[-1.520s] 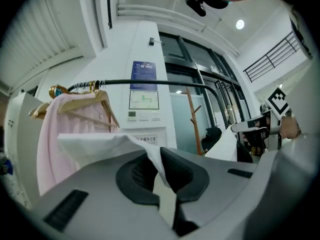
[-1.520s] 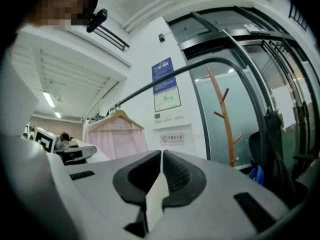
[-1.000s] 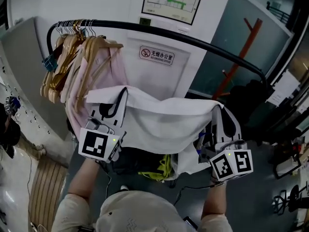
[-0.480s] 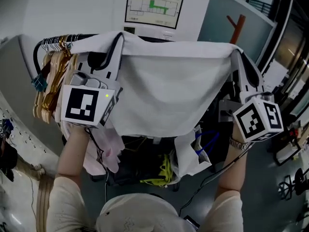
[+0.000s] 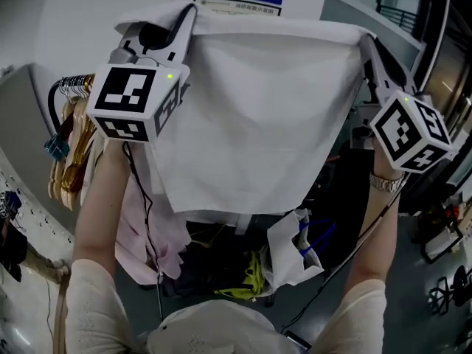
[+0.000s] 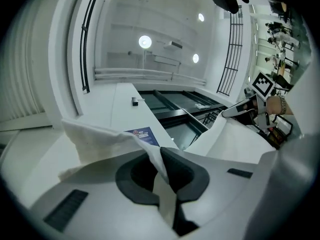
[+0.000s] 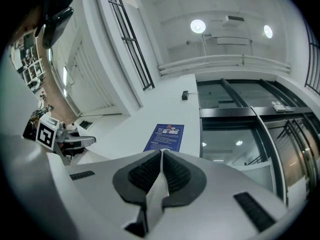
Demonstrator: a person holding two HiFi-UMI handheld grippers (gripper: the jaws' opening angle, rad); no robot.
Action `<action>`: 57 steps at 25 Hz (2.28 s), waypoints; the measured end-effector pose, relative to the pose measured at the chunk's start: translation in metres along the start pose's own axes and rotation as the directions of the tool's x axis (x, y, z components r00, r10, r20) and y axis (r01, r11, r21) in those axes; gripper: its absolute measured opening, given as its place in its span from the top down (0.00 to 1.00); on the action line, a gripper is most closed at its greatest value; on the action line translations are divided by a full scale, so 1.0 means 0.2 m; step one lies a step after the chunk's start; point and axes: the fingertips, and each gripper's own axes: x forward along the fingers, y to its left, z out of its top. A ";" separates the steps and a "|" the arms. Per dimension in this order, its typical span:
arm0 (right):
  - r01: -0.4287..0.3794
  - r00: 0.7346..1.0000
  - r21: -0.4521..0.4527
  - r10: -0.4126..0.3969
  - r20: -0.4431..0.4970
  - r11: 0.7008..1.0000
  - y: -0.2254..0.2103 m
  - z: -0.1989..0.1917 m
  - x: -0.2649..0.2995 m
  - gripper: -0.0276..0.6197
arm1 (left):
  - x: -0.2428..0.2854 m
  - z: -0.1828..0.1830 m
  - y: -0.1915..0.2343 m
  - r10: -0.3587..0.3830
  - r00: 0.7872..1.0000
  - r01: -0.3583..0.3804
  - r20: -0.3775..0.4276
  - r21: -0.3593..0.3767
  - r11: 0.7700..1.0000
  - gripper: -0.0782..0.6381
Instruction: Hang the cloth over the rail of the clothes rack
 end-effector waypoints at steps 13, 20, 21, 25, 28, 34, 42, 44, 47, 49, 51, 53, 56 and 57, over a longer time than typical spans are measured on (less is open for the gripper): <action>-0.090 0.996 -0.124 0.087 -0.035 0.988 -0.16 -0.12 0.40 0.92 | 0.37 -0.11 0.11 -0.024 0.999 0.026 -0.046 0.035 0.999 0.87; -0.273 0.954 -0.115 0.254 -0.157 0.955 -0.18 -0.32 0.58 0.92 | 0.54 -0.41 0.12 -0.053 0.956 0.056 -0.289 0.002 0.998 0.87; -0.303 0.941 -0.113 0.279 -0.190 0.946 -0.18 -0.36 0.59 0.92 | 0.54 -0.45 0.12 -0.058 0.942 0.061 -0.330 -0.001 0.998 0.87; -0.410 0.868 -0.110 0.351 -0.350 0.905 -0.19 -0.58 0.60 0.90 | 0.58 -0.57 0.07 -0.102 0.883 0.109 -0.459 -0.011 0.994 0.87; -0.479 0.805 -0.057 0.413 -0.425 0.876 -0.20 -0.71 0.57 0.88 | 0.59 -0.65 0.03 -0.152 0.822 0.158 -0.548 -0.035 0.987 0.87; -0.567 0.724 0.035 0.518 -0.455 0.823 -0.22 -0.80 0.49 0.83 | 0.59 -0.66 -0.03 -0.155 0.789 0.178 -0.594 -0.020 0.984 0.87; -0.473 0.804 0.022 0.442 -0.399 0.881 -0.49 -0.70 0.43 0.83 | 0.54 -0.69 -0.02 -0.153 0.765 0.181 -0.625 -0.019 0.983 0.87; -0.486 0.824 -0.057 0.435 -0.362 0.872 -0.38 -0.56 0.38 0.83 | 0.53 -0.66 -0.04 -0.155 0.780 0.195 -0.607 0.000 0.981 0.87; -0.570 0.803 -0.181 0.497 -0.329 0.801 -0.04 -0.40 0.32 0.83 | 0.54 -0.65 -0.06 -0.167 0.779 0.216 -0.605 0.009 0.976 0.87; -0.629 0.768 -0.247 0.540 -0.343 0.737 0.18 -0.37 0.29 0.83 | 0.54 -0.65 -0.07 -0.182 0.772 0.239 -0.608 0.012 0.971 0.87; -0.664 0.742 -0.300 0.556 -0.374 0.685 0.35 -0.39 0.31 0.83 | 0.53 -0.64 -0.09 -0.200 0.772 0.261 -0.603 0.013 0.965 0.87; -0.679 0.729 -0.345 0.537 -0.426 0.648 0.45 -0.45 0.37 0.82 | 0.52 -0.64 -0.09 -0.210 0.780 0.269 -0.590 0.013 0.963 0.87; -0.692 0.715 -0.346 0.532 -0.453 0.634 0.59 -0.52 0.50 0.80 | 0.52 -0.63 -0.09 -0.226 0.788 0.267 -0.573 -0.012 0.964 0.87; -0.697 0.708 -0.327 0.538 -0.458 0.638 0.64 -0.54 0.54 0.79 | 0.52 -0.63 -0.09 -0.235 0.789 0.266 -0.568 -0.030 0.964 0.87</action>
